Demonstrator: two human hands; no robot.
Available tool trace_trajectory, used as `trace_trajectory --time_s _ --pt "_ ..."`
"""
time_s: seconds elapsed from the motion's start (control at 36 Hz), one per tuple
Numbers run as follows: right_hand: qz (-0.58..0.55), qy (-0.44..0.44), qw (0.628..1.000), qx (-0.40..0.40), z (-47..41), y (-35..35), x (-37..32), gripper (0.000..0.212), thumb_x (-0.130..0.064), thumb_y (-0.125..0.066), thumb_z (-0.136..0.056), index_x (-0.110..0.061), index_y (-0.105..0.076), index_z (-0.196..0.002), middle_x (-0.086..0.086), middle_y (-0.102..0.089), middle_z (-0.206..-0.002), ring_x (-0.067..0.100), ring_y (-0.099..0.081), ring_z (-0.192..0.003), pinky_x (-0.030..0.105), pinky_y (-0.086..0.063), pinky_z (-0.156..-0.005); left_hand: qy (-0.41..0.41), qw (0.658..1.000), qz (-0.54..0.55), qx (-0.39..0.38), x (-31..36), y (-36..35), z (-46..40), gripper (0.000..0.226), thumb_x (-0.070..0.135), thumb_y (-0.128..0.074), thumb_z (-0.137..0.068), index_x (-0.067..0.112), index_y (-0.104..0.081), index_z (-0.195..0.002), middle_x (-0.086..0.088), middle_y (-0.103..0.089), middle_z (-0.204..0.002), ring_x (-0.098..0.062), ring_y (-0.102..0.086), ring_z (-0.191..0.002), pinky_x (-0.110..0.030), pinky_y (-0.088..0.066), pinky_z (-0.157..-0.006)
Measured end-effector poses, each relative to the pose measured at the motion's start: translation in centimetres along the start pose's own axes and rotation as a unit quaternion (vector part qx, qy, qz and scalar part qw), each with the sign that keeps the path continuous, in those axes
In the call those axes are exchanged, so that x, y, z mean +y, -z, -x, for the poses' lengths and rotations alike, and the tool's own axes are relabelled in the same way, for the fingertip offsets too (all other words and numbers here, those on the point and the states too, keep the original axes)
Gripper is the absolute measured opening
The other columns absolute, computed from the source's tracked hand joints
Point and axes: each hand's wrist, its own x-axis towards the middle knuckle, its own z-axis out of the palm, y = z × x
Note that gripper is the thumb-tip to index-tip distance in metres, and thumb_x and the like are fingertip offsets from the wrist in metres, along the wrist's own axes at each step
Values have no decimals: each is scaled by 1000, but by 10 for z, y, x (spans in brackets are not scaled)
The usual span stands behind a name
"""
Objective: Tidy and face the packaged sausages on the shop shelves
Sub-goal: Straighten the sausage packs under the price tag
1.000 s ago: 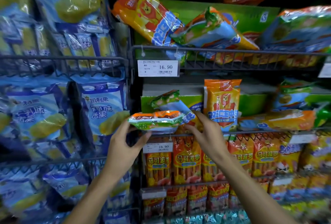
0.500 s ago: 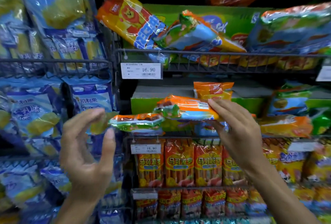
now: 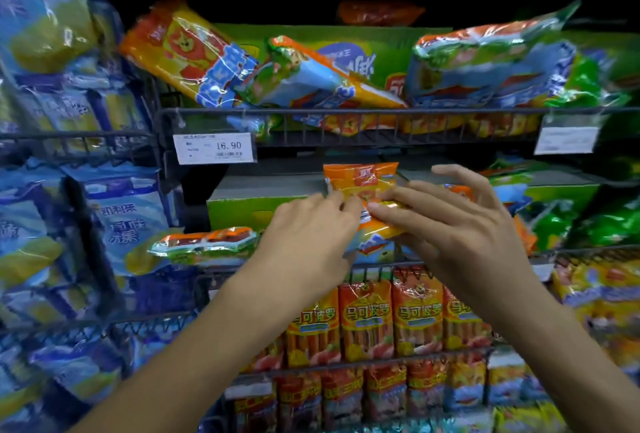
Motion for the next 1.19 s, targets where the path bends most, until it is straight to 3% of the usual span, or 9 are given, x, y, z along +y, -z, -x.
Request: trace_trajectory --time_s 0.17,0.36,0.5,0.64,0.72,0.83,0.92,1.03,1.19 --pt "8 -36 998 53 11 -4 5 33 -31 -72 -97 -18 -72 -128 -2 -69 -131 25 -64 -123 53 -36 -116 2 987 154 43 -7 -26 -5 49 53 -62 -96 32 -44 -137 9 -63 -126 -25 -61 -111 -38 -45 -80" --pt "-135 -217 949 184 33 -15 -18 65 -18 -80 -90 1 -48 -143 18 -42 -154 27 -34 -149 43 -33 -121 37 882 448 141 -13 -70 5 35 50 -76 -87 28 -64 -112 13 -73 -95 -10 -69 -83 -41 -55 -67" --pt "-406 -428 794 146 37 -31 -40 89 -31 -76 -86 -24 -26 -160 -12 -37 -160 6 -39 -146 31 -43 -114 80 771 621 119 -12 -76 16 33 33 -80 -84 23 -70 -114 14 -77 -104 -6 -73 -98 -39 -61 -84" --pt "-560 -479 675 21 34 -45 -38 78 -42 -73 -80 -36 -41 -151 -15 -61 -140 1 -58 -129 34 -52 -108 94 717 681 117 -16 -82 21 34 32 -77 -83 23 -69 -115 12 -77 -109 -8 -73 -103 -27 -59 -86" --pt "-583 -470 661 -41 26 -46 -46 64 -44 -71 -80 -29 -53 -140 -4 -65 -139 5 -60 -128 33 -52 -106 95 711 691 94 -18 -84 24 33 33 -74 -86 25 -67 -118 14 -75 -112 -6 -71 -106 -25 -57 -89" --pt "-586 -455 671 9 10 -44 -50 34 -31 -68 -86 -13 -70 -115 2 -78 -110 20 -73 -105 33 -61 -86 82 708 702 12 -23 -86 29 36 33 -68 -91 24 -63 -126 15 -73 -118 -7 -70 -110 -28 -58 -94" --pt "-611 -485 625 35 3 -45 -41 35 -33 -73 -83 -11 -72 -110 7 -79 -106 27 -75 -102 43 -60 -89 72 723 686 -38 -25 -89 34 41 37 -68 -90 31 -59 -129 24 -70 -121 0 -67 -114 -23 -56 -94" --pt "-574 -486 658 33 0 -47 -42 33 -35 -72 -85 -7 -73 -102 8 -79 -100 26 -76 -95 46 -62 -86 84 704 702 -63 -23 -98 39 41 33 -70 -92 32 -59 -131 21 -70 -124 -3 -66 -117 -23 -55 -95" --pt "-576 -494 651 9 -2 -54 -45 45 -46 -62 -91 -3 -73 -97 12 -78 -97 27 -76 -92 48 -62 -85 103 663 740 -51 -16 -109 45 36 17 -70 -93 22 -61 -128 16 -73 -121 -7 -69 -114 -23 -56 -92"
